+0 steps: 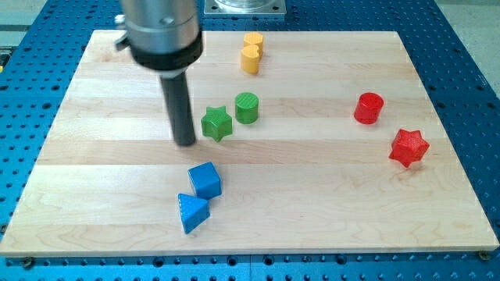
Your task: Move the green star into the cube
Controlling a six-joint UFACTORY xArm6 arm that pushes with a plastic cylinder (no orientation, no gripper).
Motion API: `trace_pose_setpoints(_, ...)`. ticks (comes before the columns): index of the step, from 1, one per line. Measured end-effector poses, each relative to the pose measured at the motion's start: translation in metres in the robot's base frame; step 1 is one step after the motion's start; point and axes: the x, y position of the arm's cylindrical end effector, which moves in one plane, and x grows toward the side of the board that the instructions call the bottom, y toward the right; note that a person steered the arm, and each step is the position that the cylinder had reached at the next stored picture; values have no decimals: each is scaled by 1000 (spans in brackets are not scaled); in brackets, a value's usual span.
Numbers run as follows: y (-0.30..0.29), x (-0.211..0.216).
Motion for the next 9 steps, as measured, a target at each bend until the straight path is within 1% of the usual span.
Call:
trace_pose_setpoints(1,-12,4)
trace_pose_setpoints(2,-5,-49)
trace_pose_setpoints(3,37,-96)
trace_pose_setpoints(4,86,-111)
trace_pose_setpoints(5,116,-96)
trace_pose_setpoints(6,82,-45)
trace_pose_setpoints(7,49,-29)
trace_pose_setpoints(8,74,-54)
trace_pose_setpoints(9,82,-96)
